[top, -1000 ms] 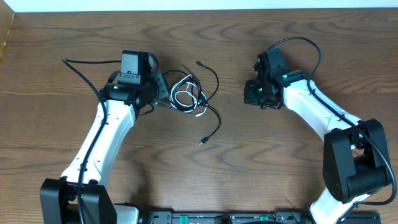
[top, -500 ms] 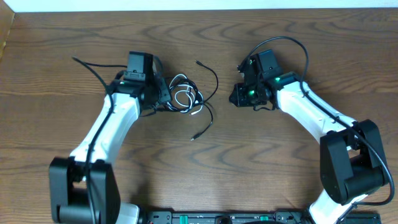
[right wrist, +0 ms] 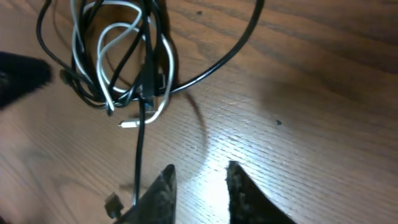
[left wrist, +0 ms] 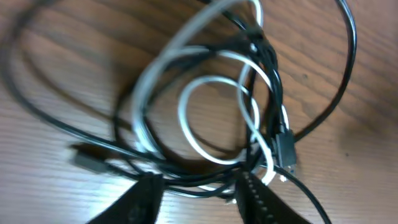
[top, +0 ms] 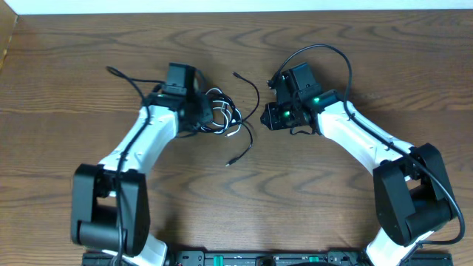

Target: Untangle cables

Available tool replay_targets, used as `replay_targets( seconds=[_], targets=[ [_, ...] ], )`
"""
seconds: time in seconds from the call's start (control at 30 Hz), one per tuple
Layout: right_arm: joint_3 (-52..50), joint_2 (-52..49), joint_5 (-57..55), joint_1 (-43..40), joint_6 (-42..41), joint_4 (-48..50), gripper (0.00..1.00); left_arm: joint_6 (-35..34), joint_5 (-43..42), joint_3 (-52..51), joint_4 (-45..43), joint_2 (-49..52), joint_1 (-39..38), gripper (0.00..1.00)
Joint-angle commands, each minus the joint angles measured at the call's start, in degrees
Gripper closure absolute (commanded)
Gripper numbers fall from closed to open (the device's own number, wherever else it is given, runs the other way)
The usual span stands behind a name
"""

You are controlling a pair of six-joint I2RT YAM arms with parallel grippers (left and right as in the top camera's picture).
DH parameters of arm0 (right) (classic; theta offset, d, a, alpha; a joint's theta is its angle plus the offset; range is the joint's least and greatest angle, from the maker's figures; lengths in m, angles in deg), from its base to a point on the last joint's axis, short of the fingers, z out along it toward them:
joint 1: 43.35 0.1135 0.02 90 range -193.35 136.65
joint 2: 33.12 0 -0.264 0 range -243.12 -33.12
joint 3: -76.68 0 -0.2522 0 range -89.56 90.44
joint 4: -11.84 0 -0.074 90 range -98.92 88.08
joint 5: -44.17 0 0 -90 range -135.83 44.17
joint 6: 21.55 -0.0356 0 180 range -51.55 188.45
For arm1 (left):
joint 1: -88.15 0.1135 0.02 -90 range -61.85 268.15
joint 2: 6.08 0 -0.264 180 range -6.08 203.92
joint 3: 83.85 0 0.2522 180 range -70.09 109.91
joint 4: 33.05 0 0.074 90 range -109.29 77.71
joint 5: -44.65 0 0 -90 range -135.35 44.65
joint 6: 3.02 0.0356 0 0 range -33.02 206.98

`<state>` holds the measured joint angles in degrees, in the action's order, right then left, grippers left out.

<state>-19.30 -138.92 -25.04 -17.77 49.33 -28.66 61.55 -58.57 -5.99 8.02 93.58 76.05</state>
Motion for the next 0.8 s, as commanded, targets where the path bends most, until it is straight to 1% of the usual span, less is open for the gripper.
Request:
replay_targets(
  seconds=[0.0, 0.17, 0.23, 0.27, 0.3, 0.33, 0.37, 0.4, 0.43, 0.5, 0.53, 0.6, 0.67, 0.7, 0.77],
  targets=[
    [-0.44, -0.33, -0.7, -2.03, -0.55, -0.37, 0.74, 0.09, -0.68, -0.24, -1.16, 3.3, -2.43, 0.53],
    [-0.44, -0.33, -0.72, -4.09, -0.55, -1.18, 0.73, 0.31, -0.61, -0.24, -5.18, 7.08, -5.51, 0.52],
    [-0.46, -0.33, -0.72, -4.28, -0.55, -1.42, 0.73, 0.28, 0.63, -0.24, -6.1, 8.13, -6.4, 0.52],
    [-0.48, -0.33, -0.72, -4.28, -0.52, -1.53, 0.73, 0.26, 2.05, -0.24, -6.38, 8.55, -6.82, 0.59],
    [-0.48, -0.33, -0.72, -4.28, -0.52, -1.55, 0.74, 0.26, 3.04, -0.24, -6.49, 8.76, -7.08, 0.7],
    [-0.48, -0.33, -0.7, -4.2, -0.52, -1.55, 0.74, 0.28, 3.74, -0.24, -6.49, 8.92, -7.3, 0.74],
    [-0.48, -0.33, -0.7, -4.09, -0.5, -1.55, 0.74, 0.28, 3.82, -0.24, -6.49, 8.92, -7.34, 0.75],
    [-0.48, -0.33, -0.68, -4.04, -0.5, -1.55, 0.73, 0.28, 3.8, -0.24, -6.49, 8.92, -7.34, 0.81],
    [-0.48, -0.33, -0.59, -4.04, -0.5, -1.55, 0.73, 0.33, 3.8, -0.24, -6.47, 8.9, -7.34, 0.92],
    [-0.48, -0.33, 1.11, -4.07, 0.17, -1.42, 0.71, 2.75, 3.02, -0.22, -6.43, 8.48, -7.21, 0.92],
    [-0.48, -0.33, 2.8, -4.15, 1.07, -1.2, 0.69, 5.57, 1.66, -0.17, -6.38, 7.8, -7.08, 0.93],
    [-0.46, -0.31, 4.48, -4.28, 1.42, -0.87, 0.62, 8.76, -0.74, 0.31, -5.25, 5.73, -6.78, 0.92],
    [-0.46, -0.28, 4.5, -4.35, 1.42, -0.85, 0.61, 10.95, -2.49, 0.81, -4.39, 2.58, -6.32, 0.93],
    [-0.44, -0.28, 5.38, -4.35, 1.57, -0.57, 0.61, 11.98, -2.89, 0.87, -4.22, -0.55, -5.92, 0.93],
    [-0.44, -0.28, 9.94, -4.35, 3.69, 0.85, 0.61, 13.29, -2.89, 0.87, -4.09, -4.83, -5.44, 0.92]
  ],
)
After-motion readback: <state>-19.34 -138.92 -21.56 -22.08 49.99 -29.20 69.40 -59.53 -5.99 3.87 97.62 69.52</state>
